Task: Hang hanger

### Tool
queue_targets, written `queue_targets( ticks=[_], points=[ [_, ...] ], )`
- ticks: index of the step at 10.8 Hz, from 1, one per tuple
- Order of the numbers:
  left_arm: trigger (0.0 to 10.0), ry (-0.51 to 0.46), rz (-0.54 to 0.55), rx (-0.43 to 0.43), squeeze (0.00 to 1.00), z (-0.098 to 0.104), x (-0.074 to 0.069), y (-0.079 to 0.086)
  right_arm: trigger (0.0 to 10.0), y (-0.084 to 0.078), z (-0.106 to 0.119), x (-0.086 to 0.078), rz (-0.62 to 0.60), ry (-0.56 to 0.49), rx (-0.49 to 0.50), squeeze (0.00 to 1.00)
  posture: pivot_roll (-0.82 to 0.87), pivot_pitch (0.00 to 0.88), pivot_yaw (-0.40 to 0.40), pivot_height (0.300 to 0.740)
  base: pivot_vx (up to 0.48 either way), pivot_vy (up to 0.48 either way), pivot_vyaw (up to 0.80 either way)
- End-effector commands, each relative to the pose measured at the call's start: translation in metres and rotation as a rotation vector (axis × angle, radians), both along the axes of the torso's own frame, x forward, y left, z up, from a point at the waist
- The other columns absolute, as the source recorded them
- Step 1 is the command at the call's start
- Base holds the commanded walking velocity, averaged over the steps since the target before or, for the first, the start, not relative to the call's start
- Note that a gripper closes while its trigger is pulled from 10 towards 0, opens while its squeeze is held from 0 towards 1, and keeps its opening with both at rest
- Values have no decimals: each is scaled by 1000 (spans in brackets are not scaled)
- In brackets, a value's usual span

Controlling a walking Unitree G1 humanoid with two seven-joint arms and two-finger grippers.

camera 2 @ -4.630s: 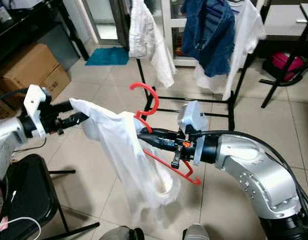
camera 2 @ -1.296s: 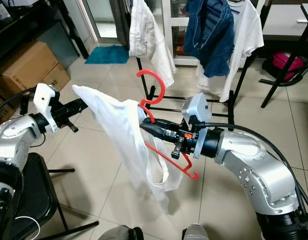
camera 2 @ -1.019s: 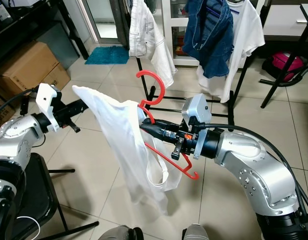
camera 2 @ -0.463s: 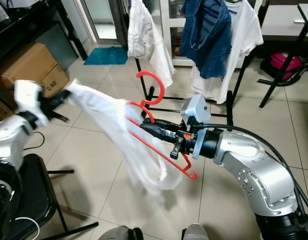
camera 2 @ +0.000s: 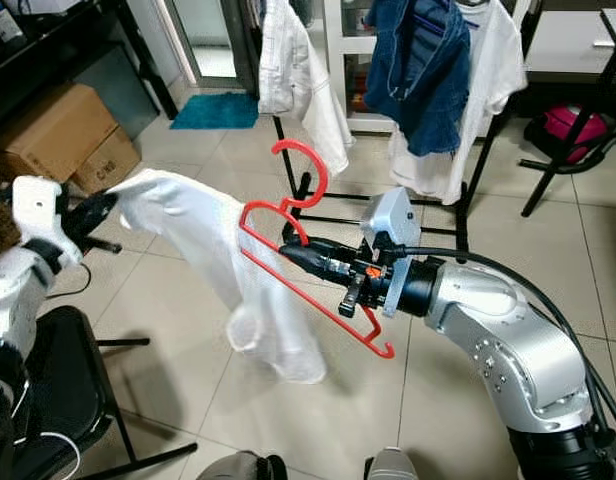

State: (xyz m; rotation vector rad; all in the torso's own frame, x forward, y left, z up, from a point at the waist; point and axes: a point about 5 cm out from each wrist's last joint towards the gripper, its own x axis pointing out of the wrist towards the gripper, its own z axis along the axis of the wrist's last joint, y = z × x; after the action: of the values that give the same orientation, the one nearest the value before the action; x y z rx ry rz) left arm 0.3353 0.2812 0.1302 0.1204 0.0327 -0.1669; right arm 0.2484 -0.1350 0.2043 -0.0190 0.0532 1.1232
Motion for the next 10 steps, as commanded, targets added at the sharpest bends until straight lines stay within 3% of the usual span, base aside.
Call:
queue_targets(
  ticks=[1, 5, 6, 7, 8, 9, 10],
  points=[
    [0, 6, 59, 7, 0, 1, -4, 12, 10000, 4, 6, -1, 15, -37, 13, 0, -131, 82, 206, 740, 0, 0, 0],
    [0, -74, 221, 1, 0, 17, -4, 32, 10000, 4, 6, 0, 8, -38, 18, 0, -124, 81, 213, 740, 0, 0, 0],
    [0, -62, 165, 2, 0, 15, -2, 26, 10000, 4, 6, 0, 7, -39, 20, 0, -123, 81, 214, 740, 0, 0, 0],
    [8588, 4, 32, 13, 0, 7, -1, 9, 10000, 4, 6, 0, 5, -40, 20, 0, -122, 82, 217, 740, 0, 0, 0],
    [10000, 26, -109, 17, 1000, 4, -4, -2, 10000, 4, 5, 0, 2, -40, 22, 0, -121, 81, 222, 740, 0, 0, 0],
    [10000, 44, -157, 11, 1000, 3, -7, -2, 10000, 4, 5, 0, -4, -41, 21, 0, -121, 79, 228, 740, 0, 0, 0],
    [10000, 97, -207, 19, 1000, 2, -18, 13, 10000, 2, 4, 2, -32, -41, 11, 0, -116, 77, 233, 740, 0, 0, 0]
  ],
)
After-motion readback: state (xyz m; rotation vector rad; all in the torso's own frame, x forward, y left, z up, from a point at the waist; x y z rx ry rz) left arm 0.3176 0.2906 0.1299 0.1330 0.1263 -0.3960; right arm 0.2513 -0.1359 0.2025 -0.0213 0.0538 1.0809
